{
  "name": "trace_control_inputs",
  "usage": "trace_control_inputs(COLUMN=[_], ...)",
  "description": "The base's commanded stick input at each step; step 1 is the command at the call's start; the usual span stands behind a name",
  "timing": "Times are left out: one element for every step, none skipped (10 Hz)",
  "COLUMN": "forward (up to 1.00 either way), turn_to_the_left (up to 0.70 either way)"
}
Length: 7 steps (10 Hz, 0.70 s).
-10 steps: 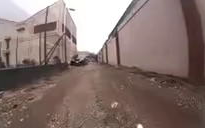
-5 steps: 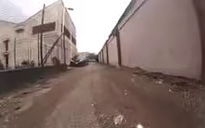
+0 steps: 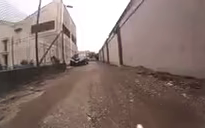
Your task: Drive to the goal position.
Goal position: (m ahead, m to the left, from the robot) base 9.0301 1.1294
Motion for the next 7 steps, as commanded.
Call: trace_control_inputs(forward=[0.70, 0.70, 0.70, 0.70, 0.70, 0.70, 0.70], turn_to_the_left=[0.00, 0.00, 0.00, 0.00, 0.00, 0.00, 0.00])
